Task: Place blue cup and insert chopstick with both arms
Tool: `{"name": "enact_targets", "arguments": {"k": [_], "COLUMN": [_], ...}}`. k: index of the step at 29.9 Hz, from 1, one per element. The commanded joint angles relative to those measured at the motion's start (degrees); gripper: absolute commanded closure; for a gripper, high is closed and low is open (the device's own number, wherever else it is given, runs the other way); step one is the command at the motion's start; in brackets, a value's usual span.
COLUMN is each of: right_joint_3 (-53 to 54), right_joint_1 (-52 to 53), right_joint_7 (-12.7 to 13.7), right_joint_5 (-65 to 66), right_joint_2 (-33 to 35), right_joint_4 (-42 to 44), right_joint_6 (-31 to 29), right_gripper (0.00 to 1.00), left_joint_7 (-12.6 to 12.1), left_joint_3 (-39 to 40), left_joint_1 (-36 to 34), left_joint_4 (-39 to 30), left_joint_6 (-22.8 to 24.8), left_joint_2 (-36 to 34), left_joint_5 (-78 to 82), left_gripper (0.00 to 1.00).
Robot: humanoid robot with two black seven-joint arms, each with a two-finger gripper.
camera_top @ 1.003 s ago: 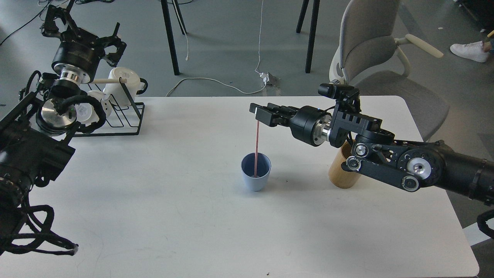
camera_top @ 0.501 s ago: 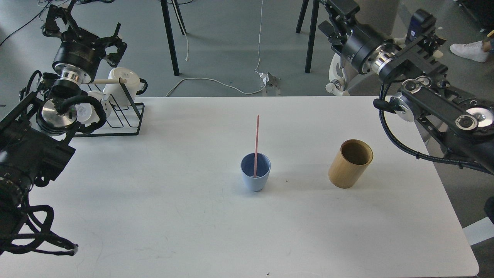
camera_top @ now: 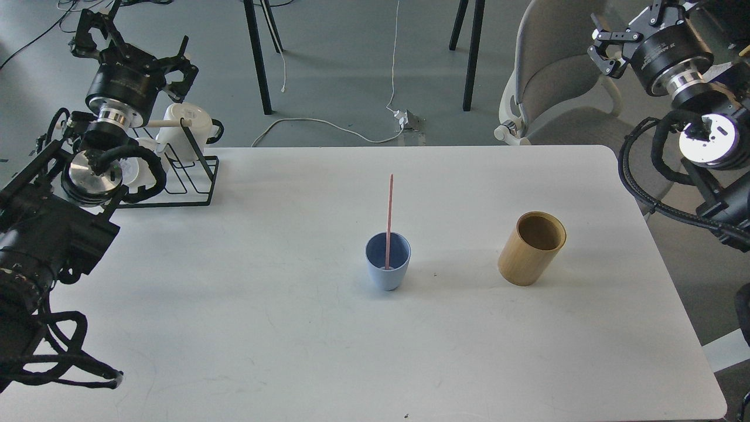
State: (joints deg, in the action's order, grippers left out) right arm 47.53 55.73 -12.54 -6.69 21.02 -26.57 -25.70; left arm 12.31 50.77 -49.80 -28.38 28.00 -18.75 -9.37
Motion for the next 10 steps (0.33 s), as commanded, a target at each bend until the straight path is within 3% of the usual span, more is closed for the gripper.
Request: {"name": "enact_targets", "arguments": {"k": [1,10], "right_joint_3": [0.81,0.37], "right_joint_1": [-0.01,-0.45], "right_joint_7": [2.52,2.96], "right_joint_5": [-4.90,-5.52], "right_joint_2": [-2.21,-2.48], "right_joint_4": [4.68,4.78], "right_joint_6": [-2.30,-2.30], "right_gripper": [0.00,0.00], "left_joint_7": [-0.09,0.08], "left_joint_3": [0.03,0.21], "left_joint_1": [0.05,0.05], "left_joint_4": [-0.01,-0.01], "left_joint_6": [0.00,0.00], "left_joint_2": [0.82,0.91], "left_joint_5": [-0.03,-0.91], "left_gripper": [0.00,0.00]}}
